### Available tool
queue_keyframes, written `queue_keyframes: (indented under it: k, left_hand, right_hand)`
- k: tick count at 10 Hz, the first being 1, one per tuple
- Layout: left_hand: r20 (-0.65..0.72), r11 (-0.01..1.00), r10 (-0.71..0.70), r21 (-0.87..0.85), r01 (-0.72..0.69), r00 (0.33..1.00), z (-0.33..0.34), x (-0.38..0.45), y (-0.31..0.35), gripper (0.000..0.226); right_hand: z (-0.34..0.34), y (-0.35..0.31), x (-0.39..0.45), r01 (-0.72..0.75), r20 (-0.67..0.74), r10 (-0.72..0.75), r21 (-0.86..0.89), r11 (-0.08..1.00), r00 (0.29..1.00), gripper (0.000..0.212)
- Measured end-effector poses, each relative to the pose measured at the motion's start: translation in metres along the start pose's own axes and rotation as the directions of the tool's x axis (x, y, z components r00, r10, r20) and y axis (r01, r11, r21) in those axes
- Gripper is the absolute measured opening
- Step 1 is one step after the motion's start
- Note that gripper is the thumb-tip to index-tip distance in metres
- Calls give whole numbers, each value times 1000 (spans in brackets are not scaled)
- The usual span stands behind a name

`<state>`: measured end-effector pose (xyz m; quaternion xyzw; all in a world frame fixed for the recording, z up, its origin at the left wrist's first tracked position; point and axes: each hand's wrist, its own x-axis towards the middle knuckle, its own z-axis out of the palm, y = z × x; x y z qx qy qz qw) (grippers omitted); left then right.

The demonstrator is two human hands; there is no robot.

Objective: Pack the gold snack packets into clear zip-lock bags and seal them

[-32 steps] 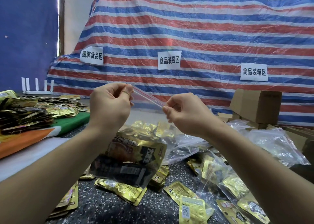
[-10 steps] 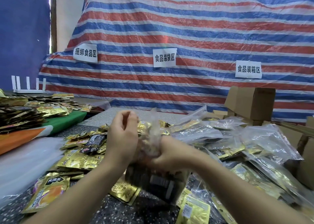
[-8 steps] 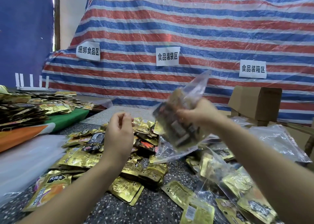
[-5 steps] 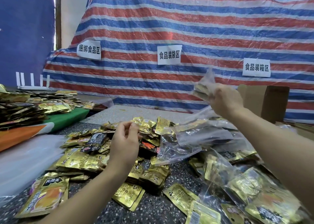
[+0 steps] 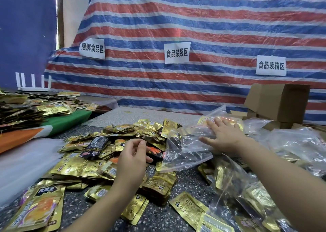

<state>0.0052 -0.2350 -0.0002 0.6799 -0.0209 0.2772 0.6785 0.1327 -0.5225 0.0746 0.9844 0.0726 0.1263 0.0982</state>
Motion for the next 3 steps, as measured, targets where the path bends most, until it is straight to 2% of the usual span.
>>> queue_keyframes:
  k: [2, 3]
  left_hand:
    - [38, 999, 31, 40, -32, 999, 0, -5, -2, 15]
    - [12, 999, 33, 33, -34, 999, -2, -3, -1, 15]
  right_hand:
    - [-5, -7, -4, 12, -84, -13, -11, 1000, 996, 141]
    - [-9, -15, -4, 41, -178, -45, -25, 999, 983, 134]
